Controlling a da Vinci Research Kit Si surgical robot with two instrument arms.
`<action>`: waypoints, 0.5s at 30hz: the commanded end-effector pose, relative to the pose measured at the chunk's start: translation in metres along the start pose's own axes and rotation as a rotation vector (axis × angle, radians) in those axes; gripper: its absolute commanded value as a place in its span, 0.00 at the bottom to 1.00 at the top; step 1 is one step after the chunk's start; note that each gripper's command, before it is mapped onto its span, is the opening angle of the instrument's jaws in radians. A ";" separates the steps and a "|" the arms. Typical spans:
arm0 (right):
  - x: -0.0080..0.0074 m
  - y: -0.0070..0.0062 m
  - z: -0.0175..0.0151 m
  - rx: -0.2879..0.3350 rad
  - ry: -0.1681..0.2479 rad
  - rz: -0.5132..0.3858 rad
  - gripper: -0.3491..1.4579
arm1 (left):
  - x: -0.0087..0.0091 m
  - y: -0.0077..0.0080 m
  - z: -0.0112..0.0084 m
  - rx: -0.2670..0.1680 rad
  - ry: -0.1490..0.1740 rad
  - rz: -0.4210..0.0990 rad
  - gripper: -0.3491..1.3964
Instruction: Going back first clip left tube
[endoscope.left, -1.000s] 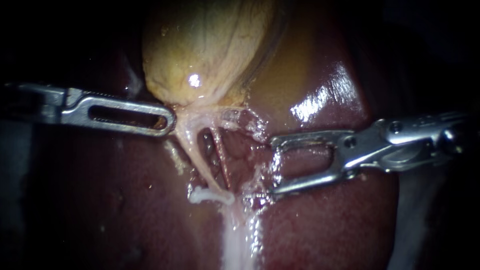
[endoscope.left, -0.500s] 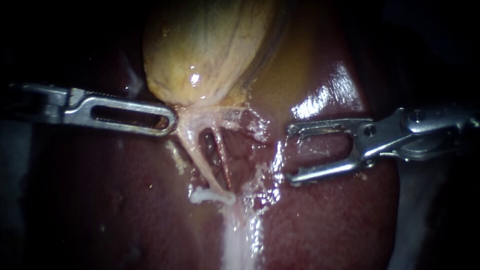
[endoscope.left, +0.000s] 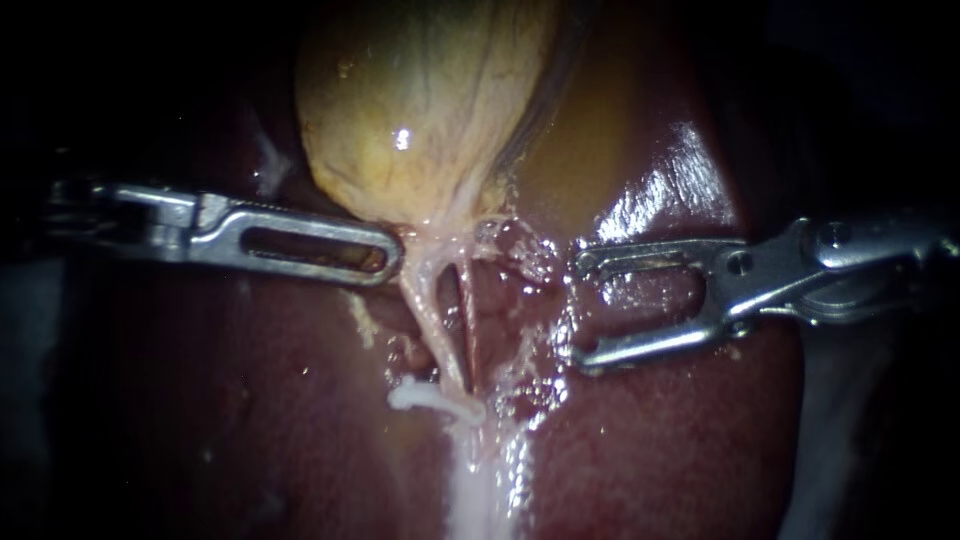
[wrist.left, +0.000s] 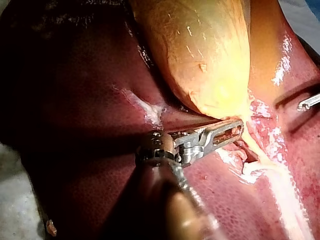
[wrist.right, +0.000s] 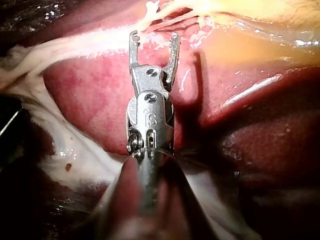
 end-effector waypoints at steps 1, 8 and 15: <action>0.0000 0.0000 0.0000 0.000 0.001 0.000 0.47 | 0.0000 0.0000 0.0002 0.001 -0.002 0.000 0.00; 0.0000 0.0000 0.0000 0.000 0.001 0.000 0.47 | 0.0001 -0.0001 0.0007 0.002 -0.005 0.000 0.00; 0.0000 -0.0001 0.0001 0.000 0.001 0.000 0.47 | 0.0001 -0.0001 0.0008 0.003 -0.004 0.000 0.00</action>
